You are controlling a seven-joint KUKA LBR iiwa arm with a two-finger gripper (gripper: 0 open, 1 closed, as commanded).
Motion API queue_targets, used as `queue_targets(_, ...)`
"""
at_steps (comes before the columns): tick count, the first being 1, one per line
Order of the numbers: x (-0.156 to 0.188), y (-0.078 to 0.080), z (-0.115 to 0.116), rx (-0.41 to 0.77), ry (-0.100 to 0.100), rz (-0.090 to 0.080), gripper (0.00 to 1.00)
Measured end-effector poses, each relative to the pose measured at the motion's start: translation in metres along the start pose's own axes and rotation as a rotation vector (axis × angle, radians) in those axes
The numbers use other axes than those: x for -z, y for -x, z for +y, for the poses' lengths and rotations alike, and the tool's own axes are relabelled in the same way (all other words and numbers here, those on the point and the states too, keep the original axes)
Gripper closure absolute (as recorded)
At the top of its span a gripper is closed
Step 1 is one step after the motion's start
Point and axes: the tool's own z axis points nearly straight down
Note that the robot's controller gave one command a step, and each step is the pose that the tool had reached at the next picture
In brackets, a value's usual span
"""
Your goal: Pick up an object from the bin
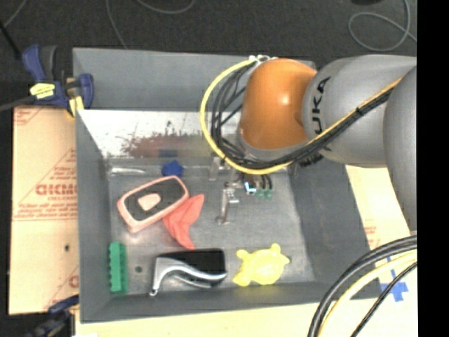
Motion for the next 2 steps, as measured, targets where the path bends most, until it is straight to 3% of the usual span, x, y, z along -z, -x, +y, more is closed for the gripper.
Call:
queue_targets(1,0.004,0.000,0.000,-0.001,0.000,-0.005,0.00)
queue_targets(2,-0.043,-0.005,0.020,0.052,-0.001,-0.012,0.00)
